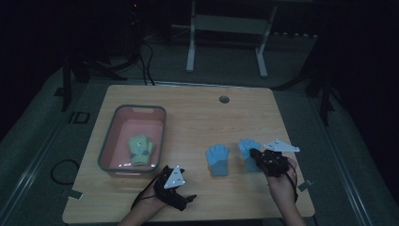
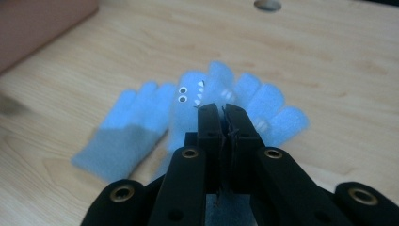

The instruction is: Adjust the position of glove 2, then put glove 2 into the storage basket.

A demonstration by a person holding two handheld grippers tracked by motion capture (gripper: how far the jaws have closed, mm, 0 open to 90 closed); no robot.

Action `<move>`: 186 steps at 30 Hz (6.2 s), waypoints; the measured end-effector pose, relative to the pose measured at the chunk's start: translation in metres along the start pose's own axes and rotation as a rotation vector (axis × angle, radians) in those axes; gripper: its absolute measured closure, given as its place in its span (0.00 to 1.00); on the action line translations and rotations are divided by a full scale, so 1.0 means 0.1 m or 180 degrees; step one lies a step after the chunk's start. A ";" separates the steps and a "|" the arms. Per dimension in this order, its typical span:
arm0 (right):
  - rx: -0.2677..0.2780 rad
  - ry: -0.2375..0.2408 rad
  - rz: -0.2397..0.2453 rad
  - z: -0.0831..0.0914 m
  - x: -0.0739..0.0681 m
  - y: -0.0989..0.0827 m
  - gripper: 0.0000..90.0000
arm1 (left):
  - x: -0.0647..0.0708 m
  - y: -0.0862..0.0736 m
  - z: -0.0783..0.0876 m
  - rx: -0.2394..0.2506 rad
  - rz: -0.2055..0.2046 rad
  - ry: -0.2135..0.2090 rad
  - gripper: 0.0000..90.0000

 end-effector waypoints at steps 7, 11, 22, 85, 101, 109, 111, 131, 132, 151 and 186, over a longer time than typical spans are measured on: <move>-0.0176 -0.0055 -0.0007 -0.22 0.07 -0.16 0.96 | 0.00 0.00 0.00 0.0001 -0.0005 0.0001 0.03; -0.0230 -0.0118 -0.0055 -0.35 0.13 -0.25 0.96 | 0.00 0.00 0.00 -0.0006 -0.0017 0.0007 0.03; -0.0447 -0.0088 -0.0114 -0.61 0.23 -0.41 0.91 | 0.00 -0.01 0.00 -0.0006 -0.0018 0.0001 0.03; 0.0058 0.0214 0.0341 0.15 0.16 0.42 0.95 | 0.00 -0.01 -0.01 -0.0030 -0.0022 0.0003 0.03; 0.0066 0.0492 0.0545 0.02 -0.36 0.61 0.95 | 0.00 -0.01 -0.01 -0.0027 -0.0021 -0.0008 0.03; -0.0012 0.0518 0.0593 -0.17 -0.56 0.55 0.95 | 0.01 -0.01 -0.01 -0.0032 -0.0040 -0.0005 0.03; -0.0025 0.0523 0.0597 -0.24 -0.61 0.52 0.95 | 0.01 -0.01 -0.01 -0.0031 -0.0046 -0.0003 0.03; -0.0361 0.0586 0.0401 -0.72 -0.68 0.17 0.95 | 0.01 -0.01 0.00 -0.0025 -0.0064 -0.0007 0.03; -0.0375 0.0592 0.0395 -0.74 -0.68 0.16 0.95 | 0.01 -0.01 0.00 -0.0025 -0.0058 -0.0011 0.03; -0.0611 0.0554 0.0361 -0.99 -0.63 -0.09 0.93 | 0.01 -0.01 0.00 -0.0013 -0.0061 -0.0002 0.03; -0.0172 0.0868 0.0440 -0.61 -0.33 0.14 0.16 | 0.13 0.22 -0.02 -0.0011 0.0144 -0.0145 0.04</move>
Point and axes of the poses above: each handheld gripper's, and its own axes: z roughly backward along the jaws, y roughly out of its top, x roughly to its right, the point moved 5 cm from there along -z, roughly forward along the jaws, and after that the axes turned 5 degrees about y, right-handed, at the moved point
